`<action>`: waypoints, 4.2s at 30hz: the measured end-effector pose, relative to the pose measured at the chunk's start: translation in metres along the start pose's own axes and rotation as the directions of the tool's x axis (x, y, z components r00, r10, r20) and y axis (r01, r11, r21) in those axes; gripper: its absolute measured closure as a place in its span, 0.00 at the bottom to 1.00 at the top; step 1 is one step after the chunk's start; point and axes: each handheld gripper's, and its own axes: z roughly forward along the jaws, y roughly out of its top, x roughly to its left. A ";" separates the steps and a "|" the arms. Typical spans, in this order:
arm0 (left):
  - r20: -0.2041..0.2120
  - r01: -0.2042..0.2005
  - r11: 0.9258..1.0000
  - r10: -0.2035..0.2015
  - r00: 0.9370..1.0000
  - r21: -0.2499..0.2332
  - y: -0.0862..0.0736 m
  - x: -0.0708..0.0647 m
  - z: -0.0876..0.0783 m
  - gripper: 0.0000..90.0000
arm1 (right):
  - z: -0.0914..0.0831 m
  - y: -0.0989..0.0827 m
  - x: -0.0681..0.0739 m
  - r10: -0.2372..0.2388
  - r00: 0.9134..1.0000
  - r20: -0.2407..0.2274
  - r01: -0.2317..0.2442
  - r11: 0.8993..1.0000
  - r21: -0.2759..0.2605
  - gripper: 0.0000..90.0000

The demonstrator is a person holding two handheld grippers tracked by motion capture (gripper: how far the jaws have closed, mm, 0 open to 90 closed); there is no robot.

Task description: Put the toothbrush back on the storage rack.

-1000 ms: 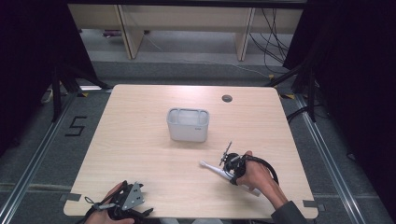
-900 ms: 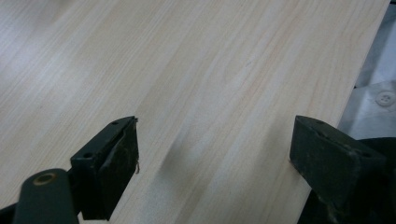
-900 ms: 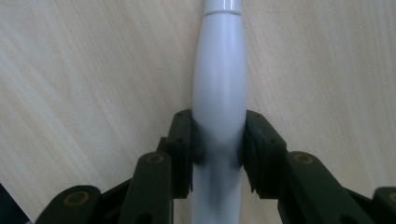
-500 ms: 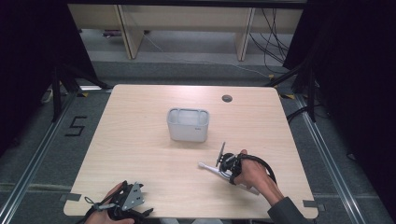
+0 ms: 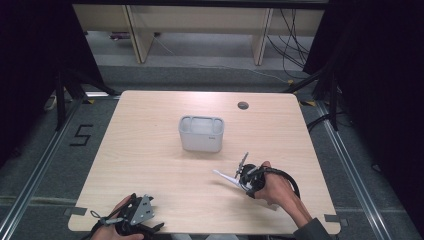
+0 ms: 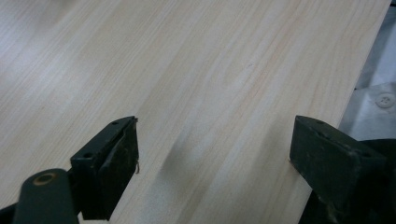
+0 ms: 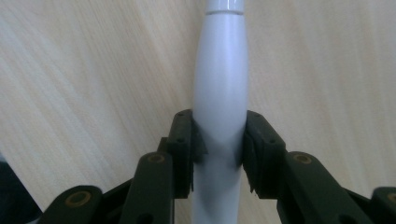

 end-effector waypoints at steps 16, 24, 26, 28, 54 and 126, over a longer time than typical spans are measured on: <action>-0.001 0.003 1.000 -0.003 1.000 -0.005 0.000 0.001 0.000 0.17 | -0.055 -0.011 -0.006 0.079 0.995 0.053 -0.057 0.942 -0.332 0.74; -0.002 0.004 1.000 -0.004 1.000 -0.006 0.000 0.001 -0.001 0.17 | -0.063 -0.007 -0.021 0.152 0.987 0.057 -0.104 0.859 -0.501 0.74; -0.002 0.002 1.000 -0.002 1.000 -0.006 0.000 0.001 -0.001 0.17 | -0.063 -0.006 -0.026 0.156 0.986 0.050 -0.103 0.825 -0.555 0.74; -0.001 0.001 1.000 -0.001 1.000 -0.005 0.000 0.000 0.000 0.17 | -0.063 -0.006 -0.031 0.177 0.983 0.052 -0.113 0.798 -0.592 0.74; -0.001 -0.003 1.000 0.003 1.000 -0.004 0.001 0.000 -0.001 0.17 | -0.063 0.018 -0.065 0.308 0.948 -0.081 -0.239 0.521 -0.820 0.74; 0.009 -0.004 1.000 0.004 1.000 -0.016 0.001 -0.001 -0.001 0.17 | -0.036 0.100 -0.102 0.436 0.882 -0.177 -0.356 0.373 -0.857 0.74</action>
